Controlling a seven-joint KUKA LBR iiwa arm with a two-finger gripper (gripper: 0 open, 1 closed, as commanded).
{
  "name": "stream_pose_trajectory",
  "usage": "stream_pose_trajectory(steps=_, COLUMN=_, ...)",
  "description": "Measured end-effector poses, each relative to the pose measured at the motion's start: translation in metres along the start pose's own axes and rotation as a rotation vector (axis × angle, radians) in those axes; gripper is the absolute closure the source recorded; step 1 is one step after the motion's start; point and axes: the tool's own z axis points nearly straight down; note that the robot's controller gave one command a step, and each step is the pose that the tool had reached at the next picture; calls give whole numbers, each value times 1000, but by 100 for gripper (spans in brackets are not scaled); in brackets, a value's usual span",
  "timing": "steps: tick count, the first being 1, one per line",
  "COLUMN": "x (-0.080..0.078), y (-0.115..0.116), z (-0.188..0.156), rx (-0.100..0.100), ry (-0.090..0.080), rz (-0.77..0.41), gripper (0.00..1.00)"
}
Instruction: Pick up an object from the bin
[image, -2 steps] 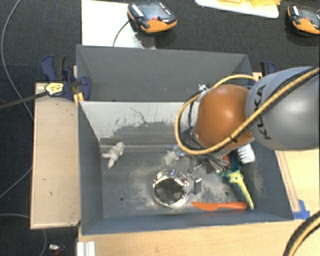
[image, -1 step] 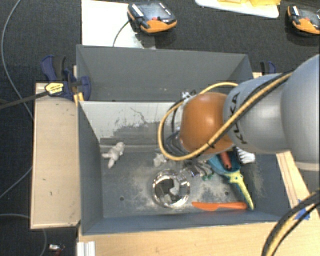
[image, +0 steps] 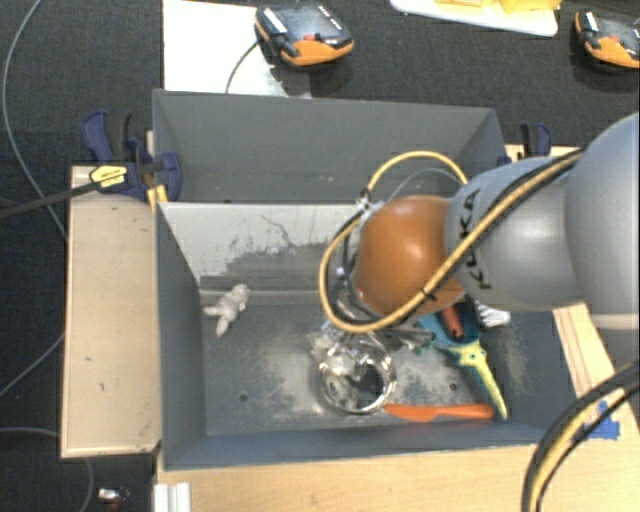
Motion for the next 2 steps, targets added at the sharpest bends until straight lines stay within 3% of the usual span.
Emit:
stream_pose_trajectory(steps=1, x=0, y=0, z=0, rx=0, ry=0, rz=1, gripper=100)
stream_pose_trajectory(steps=2, x=2, y=1, z=-28, rx=-6, ry=9, rz=2, gripper=100)
